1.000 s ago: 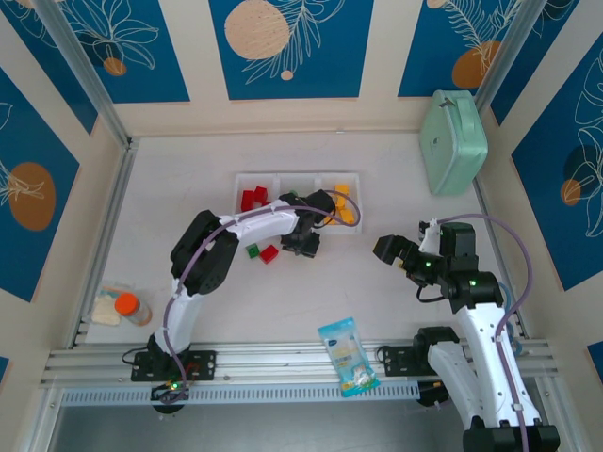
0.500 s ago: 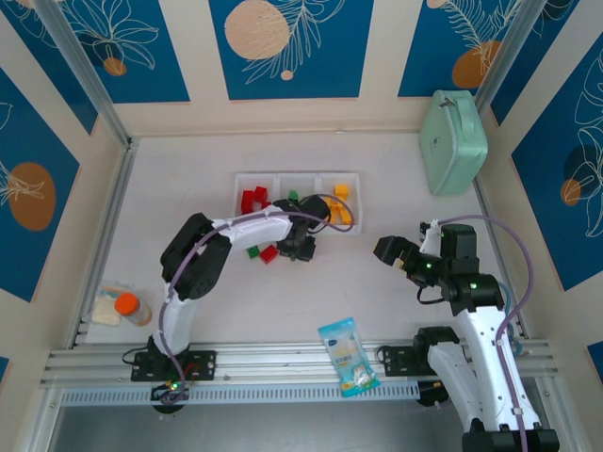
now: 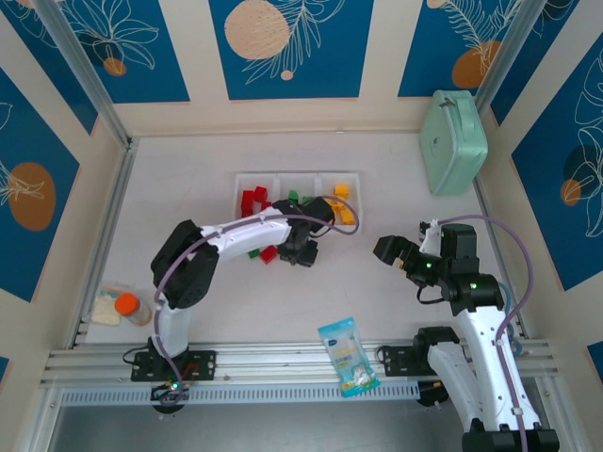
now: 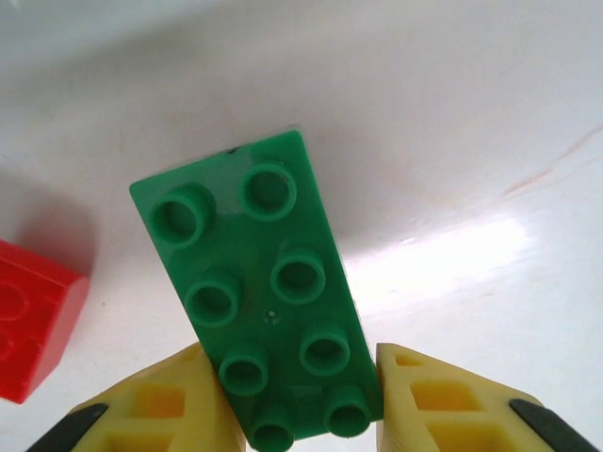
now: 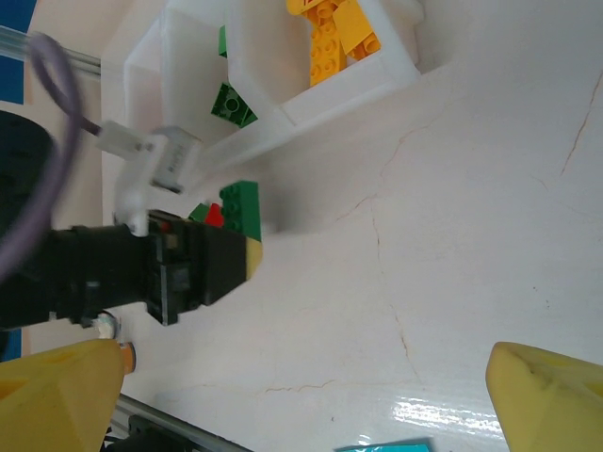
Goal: Sort the legos into containers by color
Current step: Pick up the lego from the center of the table, then place the lego in the container.
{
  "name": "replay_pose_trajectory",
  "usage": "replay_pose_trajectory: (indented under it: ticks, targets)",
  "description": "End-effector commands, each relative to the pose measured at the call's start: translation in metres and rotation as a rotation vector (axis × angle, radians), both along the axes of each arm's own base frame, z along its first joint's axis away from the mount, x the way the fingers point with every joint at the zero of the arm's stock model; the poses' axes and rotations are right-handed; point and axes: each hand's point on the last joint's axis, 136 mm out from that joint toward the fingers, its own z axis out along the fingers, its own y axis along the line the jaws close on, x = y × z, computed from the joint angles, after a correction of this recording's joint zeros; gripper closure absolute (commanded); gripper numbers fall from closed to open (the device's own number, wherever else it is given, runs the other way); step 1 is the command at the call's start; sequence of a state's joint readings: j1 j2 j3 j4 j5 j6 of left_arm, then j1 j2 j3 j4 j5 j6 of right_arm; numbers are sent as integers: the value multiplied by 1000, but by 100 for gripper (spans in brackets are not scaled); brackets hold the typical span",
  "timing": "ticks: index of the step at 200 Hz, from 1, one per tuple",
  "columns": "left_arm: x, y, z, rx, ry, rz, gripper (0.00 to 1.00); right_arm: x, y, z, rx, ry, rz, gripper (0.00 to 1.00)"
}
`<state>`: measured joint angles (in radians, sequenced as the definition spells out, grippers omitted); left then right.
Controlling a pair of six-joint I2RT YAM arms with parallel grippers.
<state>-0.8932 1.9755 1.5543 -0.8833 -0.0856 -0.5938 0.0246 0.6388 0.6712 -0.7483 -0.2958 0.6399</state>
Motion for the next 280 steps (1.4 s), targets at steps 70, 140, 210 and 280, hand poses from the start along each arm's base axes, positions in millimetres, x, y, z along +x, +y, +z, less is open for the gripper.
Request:
replay_pose_trajectory:
  ticks: [70, 140, 210, 280]
  targets:
    - [81, 3, 104, -59, -220, 39, 70, -6, 0, 4, -3, -9, 9, 1]
    - [152, 17, 85, -86, -221, 153, 69, -8, -4, 8, -3, -24, -3, 1]
    - [176, 1, 53, -102, -191, 159, 51, -6, -6, 15, 22, -32, -4, 1]
    - [182, 10, 90, -105, -288, 149, 2, -4, -6, 28, 11, -42, 12, 1]
